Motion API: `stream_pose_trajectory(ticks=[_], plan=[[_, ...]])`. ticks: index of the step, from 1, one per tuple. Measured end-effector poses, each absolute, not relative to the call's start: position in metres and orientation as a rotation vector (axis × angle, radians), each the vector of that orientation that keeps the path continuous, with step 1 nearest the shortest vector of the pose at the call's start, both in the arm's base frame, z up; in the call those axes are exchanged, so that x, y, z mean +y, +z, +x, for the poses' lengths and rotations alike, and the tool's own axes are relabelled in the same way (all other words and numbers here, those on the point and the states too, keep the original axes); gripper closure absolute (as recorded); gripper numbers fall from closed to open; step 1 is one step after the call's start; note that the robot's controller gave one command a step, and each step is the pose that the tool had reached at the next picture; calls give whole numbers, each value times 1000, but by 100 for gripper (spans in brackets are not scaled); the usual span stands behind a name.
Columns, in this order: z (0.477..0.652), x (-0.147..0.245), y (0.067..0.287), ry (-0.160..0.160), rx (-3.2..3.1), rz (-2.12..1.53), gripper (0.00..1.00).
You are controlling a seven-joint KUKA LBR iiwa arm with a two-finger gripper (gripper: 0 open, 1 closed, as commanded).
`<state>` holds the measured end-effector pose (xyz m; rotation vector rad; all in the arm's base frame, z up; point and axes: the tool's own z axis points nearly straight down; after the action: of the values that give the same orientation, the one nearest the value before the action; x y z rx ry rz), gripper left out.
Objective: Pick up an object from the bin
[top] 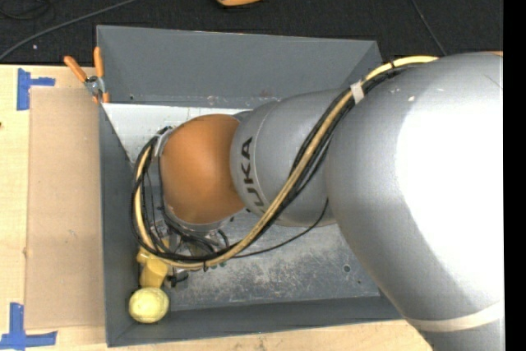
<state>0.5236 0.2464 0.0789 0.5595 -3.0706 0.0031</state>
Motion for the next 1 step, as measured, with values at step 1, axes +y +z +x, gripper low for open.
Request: stream_pose_trajectory(ticks=[1], plan=[[522,246,109,6,-3065,559,100]])
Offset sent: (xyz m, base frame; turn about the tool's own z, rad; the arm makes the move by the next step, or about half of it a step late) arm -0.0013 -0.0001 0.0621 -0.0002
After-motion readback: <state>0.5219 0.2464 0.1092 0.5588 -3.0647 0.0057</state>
